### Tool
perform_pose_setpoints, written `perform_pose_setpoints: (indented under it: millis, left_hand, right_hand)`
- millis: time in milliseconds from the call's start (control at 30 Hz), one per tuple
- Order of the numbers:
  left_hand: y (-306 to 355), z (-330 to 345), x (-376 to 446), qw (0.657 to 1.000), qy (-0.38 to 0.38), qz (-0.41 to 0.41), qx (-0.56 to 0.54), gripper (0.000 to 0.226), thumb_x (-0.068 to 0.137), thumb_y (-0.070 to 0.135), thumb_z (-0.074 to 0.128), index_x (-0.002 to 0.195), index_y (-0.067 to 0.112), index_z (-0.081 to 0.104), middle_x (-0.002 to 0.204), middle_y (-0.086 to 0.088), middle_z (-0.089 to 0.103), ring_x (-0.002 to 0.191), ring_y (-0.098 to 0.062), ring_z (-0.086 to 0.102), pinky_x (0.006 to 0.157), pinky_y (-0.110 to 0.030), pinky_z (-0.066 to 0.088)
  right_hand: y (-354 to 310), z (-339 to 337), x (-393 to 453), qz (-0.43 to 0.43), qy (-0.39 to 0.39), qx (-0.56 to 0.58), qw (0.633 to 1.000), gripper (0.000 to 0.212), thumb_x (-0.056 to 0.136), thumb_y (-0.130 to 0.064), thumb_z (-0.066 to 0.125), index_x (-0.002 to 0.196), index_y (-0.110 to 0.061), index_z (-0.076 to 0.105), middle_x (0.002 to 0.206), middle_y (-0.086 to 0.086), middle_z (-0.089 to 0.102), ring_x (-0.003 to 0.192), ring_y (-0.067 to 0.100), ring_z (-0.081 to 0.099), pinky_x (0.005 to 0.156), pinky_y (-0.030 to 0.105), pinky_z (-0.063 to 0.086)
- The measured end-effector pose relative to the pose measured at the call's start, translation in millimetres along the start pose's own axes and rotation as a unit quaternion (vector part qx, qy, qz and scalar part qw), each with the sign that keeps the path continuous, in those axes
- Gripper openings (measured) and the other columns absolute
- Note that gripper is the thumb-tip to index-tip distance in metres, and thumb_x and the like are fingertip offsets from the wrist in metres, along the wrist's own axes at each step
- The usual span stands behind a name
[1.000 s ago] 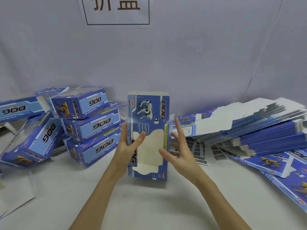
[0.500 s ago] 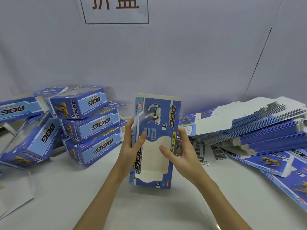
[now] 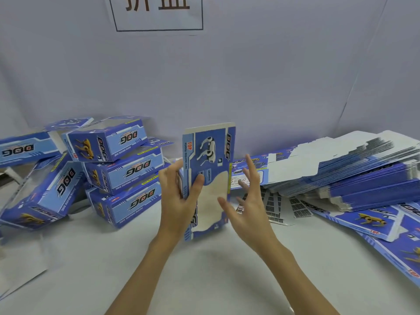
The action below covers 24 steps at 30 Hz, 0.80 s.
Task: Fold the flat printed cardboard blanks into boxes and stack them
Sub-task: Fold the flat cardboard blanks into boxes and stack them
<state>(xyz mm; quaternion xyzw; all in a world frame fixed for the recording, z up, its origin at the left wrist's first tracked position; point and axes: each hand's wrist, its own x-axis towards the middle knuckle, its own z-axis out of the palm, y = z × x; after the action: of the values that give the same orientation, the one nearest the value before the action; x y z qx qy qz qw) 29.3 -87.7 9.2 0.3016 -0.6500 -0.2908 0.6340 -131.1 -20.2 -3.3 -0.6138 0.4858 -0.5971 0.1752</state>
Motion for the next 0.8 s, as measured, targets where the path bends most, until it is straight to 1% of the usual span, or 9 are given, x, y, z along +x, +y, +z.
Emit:
perform_pose_setpoints:
  millis: [100, 200, 267, 333, 433, 533, 667, 733, 800]
  left_hand:
    - [5.7, 5.4, -1.9, 0.999, -0.008, 0.027, 0.046, 0.045, 0.097, 0.075, 0.041, 0.139, 0.061, 0.046, 0.123, 0.005, 0.032, 0.119, -0.012, 0.051, 0.095, -0.014, 0.047]
    - [7.5, 4.6, -4.2, 0.998, -0.042, 0.053, -0.008, 0.054, 0.105, 0.068, 0.028, 0.151, 0.047, 0.047, 0.118, 0.001, 0.044, 0.109, -0.018, 0.054, 0.092, -0.022, 0.05]
    - [8.9, 0.6, -2.2, 0.996, -0.048, 0.07, -0.034, 0.047, 0.109, 0.053, 0.036, 0.154, 0.044, 0.041, 0.108, 0.004, 0.058, 0.098, -0.021, 0.063, 0.081, -0.027, 0.058]
    - [10.2, -1.7, 3.9, 0.998, -0.028, 0.059, -0.016, 0.051, 0.104, 0.044, 0.054, 0.153, 0.042, 0.04, 0.113, 0.005, 0.064, 0.102, -0.021, 0.067, 0.078, -0.027, 0.061]
    - [8.2, -9.0, 10.8, 0.996, -0.05, -0.069, -0.003, 0.071, 0.082, 0.07, 0.067, 0.145, 0.056, 0.037, 0.142, 0.011, 0.055, 0.126, -0.009, 0.059, 0.089, -0.026, 0.058]
    - [-1.9, -18.7, 12.6, 0.951, -0.162, -0.214, -0.152, 0.069, 0.064, 0.081, 0.079, 0.126, 0.065, 0.053, 0.136, 0.014, 0.067, 0.121, -0.011, 0.068, 0.086, -0.025, 0.06]
    - [-11.6, -16.7, 12.7, 0.947, -0.1, -0.226, -0.204, 0.089, 0.067, 0.063, 0.09, 0.142, 0.053, 0.044, 0.13, 0.005, 0.072, 0.111, -0.025, 0.074, 0.079, -0.035, 0.064]
    - [-13.5, -10.3, 9.0, 0.95, -0.099, -0.218, -0.203, 0.085, 0.069, 0.062, 0.09, 0.141, 0.056, 0.045, 0.124, 0.004, 0.075, 0.104, -0.028, 0.076, 0.073, -0.035, 0.064]
    - [-11.3, -6.3, 4.6, 0.952, -0.114, -0.204, -0.198, 0.076, 0.071, 0.066, 0.086, 0.136, 0.058, 0.048, 0.12, 0.004, 0.077, 0.099, -0.027, 0.078, 0.069, -0.034, 0.064]
  right_hand:
    - [-0.6, 11.0, -5.2, -0.028, -0.025, -0.003, 0.999, 0.104, 0.092, -0.034, 0.082, 0.167, -0.041, 0.01, 0.171, -0.019, 0.021, 0.156, 0.018, 0.034, 0.121, 0.057, 0.039]
    - [-6.9, 18.3, -5.2, 0.018, -0.048, 0.057, 0.997, 0.118, 0.082, -0.044, 0.089, 0.166, -0.042, 0.006, 0.168, -0.017, 0.034, 0.152, 0.018, 0.042, 0.118, 0.055, 0.043]
    - [-10.9, 14.1, -2.5, 0.077, -0.038, 0.11, 0.99, 0.115, 0.075, -0.041, 0.093, 0.163, -0.04, 0.018, 0.144, -0.012, 0.063, 0.13, 0.014, 0.065, 0.101, 0.044, 0.059]
    - [-11.3, 5.6, 1.5, 0.113, -0.036, 0.139, 0.983, 0.096, 0.07, -0.044, 0.095, 0.149, -0.035, 0.042, 0.121, -0.007, 0.076, 0.11, 0.013, 0.075, 0.082, 0.03, 0.064]
    - [-9.3, -10.5, 5.6, 0.162, -0.079, 0.194, 0.964, 0.083, 0.064, -0.053, 0.097, 0.132, -0.026, 0.059, 0.118, 0.003, 0.078, 0.107, 0.025, 0.077, 0.082, 0.038, 0.065]
    - [-4.2, -18.8, 8.7, 0.182, -0.12, 0.256, 0.942, 0.055, 0.073, -0.042, 0.091, 0.124, -0.032, 0.069, 0.122, 0.009, 0.077, 0.11, 0.032, 0.076, 0.083, 0.04, 0.064]
    - [-3.8, -14.6, 10.6, 0.094, 0.004, 0.203, 0.975, 0.069, 0.091, -0.043, 0.077, 0.151, -0.054, 0.044, 0.132, -0.008, 0.071, 0.118, 0.018, 0.072, 0.088, 0.034, 0.063]
    - [-3.0, -10.4, 9.3, 0.035, 0.003, 0.154, 0.987, 0.069, 0.097, -0.04, 0.071, 0.156, -0.055, 0.037, 0.14, -0.015, 0.063, 0.128, 0.013, 0.065, 0.093, 0.03, 0.061]
    - [0.3, -8.1, 7.2, 0.011, -0.018, 0.102, 0.995, 0.074, 0.099, -0.038, 0.073, 0.159, -0.052, 0.033, 0.156, -0.01, 0.051, 0.141, 0.017, 0.055, 0.101, 0.042, 0.059]
